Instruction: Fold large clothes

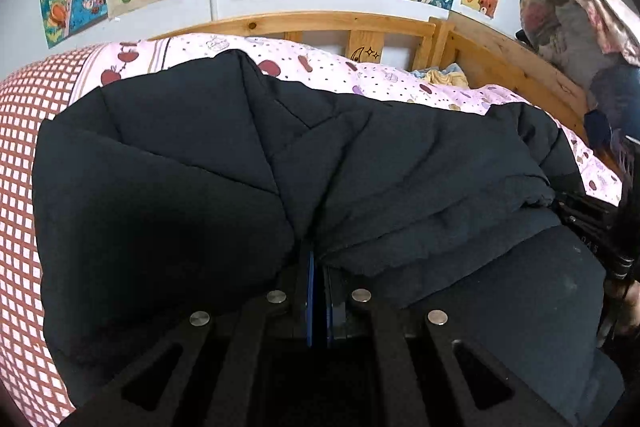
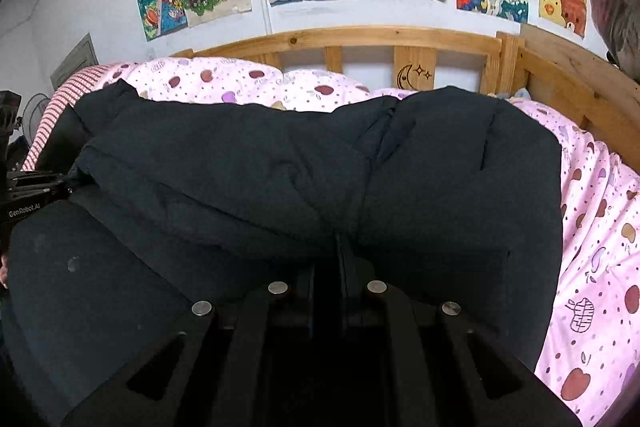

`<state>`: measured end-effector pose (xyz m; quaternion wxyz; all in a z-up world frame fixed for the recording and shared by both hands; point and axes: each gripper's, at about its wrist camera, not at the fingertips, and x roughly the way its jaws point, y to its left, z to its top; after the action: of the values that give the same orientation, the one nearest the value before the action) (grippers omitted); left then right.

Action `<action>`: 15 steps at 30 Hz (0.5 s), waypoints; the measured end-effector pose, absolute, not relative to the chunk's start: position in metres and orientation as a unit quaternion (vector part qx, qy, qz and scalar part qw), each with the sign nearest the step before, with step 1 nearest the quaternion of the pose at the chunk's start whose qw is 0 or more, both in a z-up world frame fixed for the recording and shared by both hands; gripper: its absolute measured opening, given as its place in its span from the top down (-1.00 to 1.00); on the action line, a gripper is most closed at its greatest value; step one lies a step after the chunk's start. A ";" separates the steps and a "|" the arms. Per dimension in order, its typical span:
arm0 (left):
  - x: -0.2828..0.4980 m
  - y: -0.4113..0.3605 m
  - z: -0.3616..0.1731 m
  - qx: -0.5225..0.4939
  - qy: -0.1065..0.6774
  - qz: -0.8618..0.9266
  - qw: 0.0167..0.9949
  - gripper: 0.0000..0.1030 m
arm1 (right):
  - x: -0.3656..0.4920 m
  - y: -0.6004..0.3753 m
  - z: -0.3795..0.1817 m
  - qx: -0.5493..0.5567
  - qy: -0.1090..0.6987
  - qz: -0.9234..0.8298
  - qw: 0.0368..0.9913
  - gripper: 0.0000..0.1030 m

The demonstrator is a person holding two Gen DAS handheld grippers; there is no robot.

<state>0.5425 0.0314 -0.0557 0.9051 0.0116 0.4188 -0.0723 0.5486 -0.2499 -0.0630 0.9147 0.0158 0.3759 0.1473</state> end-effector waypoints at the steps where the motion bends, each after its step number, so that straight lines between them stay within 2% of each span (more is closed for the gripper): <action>1: 0.542 0.033 -0.052 0.010 0.416 -0.074 0.906 0.90 | 0.548 -0.253 -0.058 0.020 0.374 0.148 0.915 0.81; 10: 0.521 0.052 0.003 -0.027 0.345 -0.101 0.933 0.80 | 0.529 -0.274 -0.010 0.042 0.351 0.173 0.919 0.76; 15: 0.528 0.043 0.038 -0.026 0.289 -0.104 0.951 0.76 | 0.555 -0.284 0.017 0.088 0.332 0.165 0.924 0.76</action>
<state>0.5275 0.0430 0.0376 0.9512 -0.0264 0.2893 -0.1044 0.5553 -0.2836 0.0172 0.9245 0.0882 0.3323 0.1646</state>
